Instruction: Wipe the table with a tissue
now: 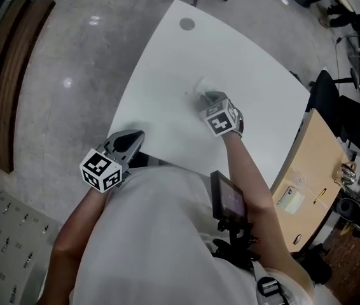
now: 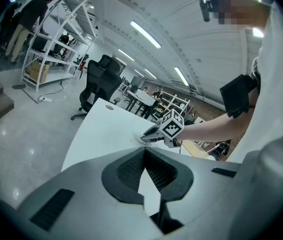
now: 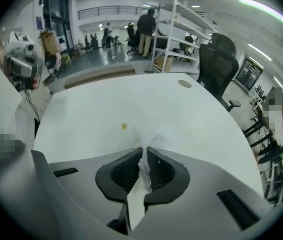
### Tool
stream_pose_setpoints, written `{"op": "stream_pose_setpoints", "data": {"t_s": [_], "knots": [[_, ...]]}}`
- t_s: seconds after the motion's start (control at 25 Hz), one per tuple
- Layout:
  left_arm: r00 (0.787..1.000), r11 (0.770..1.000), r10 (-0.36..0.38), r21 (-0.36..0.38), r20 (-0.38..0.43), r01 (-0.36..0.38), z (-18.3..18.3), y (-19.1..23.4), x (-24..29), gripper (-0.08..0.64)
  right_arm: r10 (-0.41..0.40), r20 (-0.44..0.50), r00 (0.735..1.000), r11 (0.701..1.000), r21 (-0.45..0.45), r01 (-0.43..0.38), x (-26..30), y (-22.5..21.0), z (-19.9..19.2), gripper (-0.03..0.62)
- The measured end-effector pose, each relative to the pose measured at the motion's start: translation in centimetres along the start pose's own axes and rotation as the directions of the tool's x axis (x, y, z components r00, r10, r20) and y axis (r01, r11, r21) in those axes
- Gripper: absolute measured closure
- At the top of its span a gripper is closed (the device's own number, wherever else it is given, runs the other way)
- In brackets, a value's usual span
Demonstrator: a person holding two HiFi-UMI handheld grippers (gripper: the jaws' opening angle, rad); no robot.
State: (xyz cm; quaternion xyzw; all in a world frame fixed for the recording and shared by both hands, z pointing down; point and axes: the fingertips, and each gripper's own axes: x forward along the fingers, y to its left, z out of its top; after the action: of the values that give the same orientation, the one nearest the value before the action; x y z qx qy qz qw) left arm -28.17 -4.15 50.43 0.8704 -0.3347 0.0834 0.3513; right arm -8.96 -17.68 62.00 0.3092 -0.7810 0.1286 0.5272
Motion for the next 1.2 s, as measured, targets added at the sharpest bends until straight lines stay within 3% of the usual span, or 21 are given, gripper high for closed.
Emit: {"op": "stream_pose_setpoints", "data": {"t_s": [0.08,0.2,0.4,0.6,0.72,1.04,1.12,1.2], "knots": [[1.0,1.0,0.001,-0.002,0.004,-0.001,0.1,0.2,-0.3,0.554,-0.036,-0.063,0.997,0.995,-0.091,0.03,0.6,1.1,0.3,0.566],[1.0,1.0,-0.003,-0.015,0.0,0.003,-0.2,0.6,-1.5,0.554,-0.087,-0.104,0.991,0.986,-0.152,0.07,0.7,2.2,0.4,0.566],[1.0,1.0,-0.005,-0.005,0.02,0.005,1.0,2.8,-2.8,0.554,-0.211,-0.16,0.964,0.937,-0.313,0.154,1.9,2.8,3.5,0.566],[1.0,1.0,-0.016,-0.004,0.012,0.016,0.6,2.0,-2.9,0.554,-0.255,-0.206,0.945,0.912,-0.375,0.164,1.6,3.2,2.9,0.566],[1.0,1.0,-0.015,0.005,0.008,0.015,0.5,2.3,-3.0,0.554,-0.255,-0.184,0.949,0.896,-0.414,0.161,1.9,3.9,3.7,0.566],[0.999,0.999,-0.053,0.012,-0.002,0.053,0.6,2.4,-2.7,0.554,-0.24,-0.132,0.962,0.753,-0.651,0.099,1.7,7.2,3.6,0.566],[0.998,0.998,-0.065,0.018,-0.004,0.065,0.8,2.5,-2.8,0.554,-0.273,-0.155,0.95,0.7,-0.709,0.085,1.3,6.5,2.3,0.566],[0.997,0.997,-0.072,0.023,-0.001,0.072,1.0,2.7,-2.7,0.554,-0.327,-0.183,0.927,0.689,-0.717,0.102,0.8,4.6,0.5,0.566]]}}
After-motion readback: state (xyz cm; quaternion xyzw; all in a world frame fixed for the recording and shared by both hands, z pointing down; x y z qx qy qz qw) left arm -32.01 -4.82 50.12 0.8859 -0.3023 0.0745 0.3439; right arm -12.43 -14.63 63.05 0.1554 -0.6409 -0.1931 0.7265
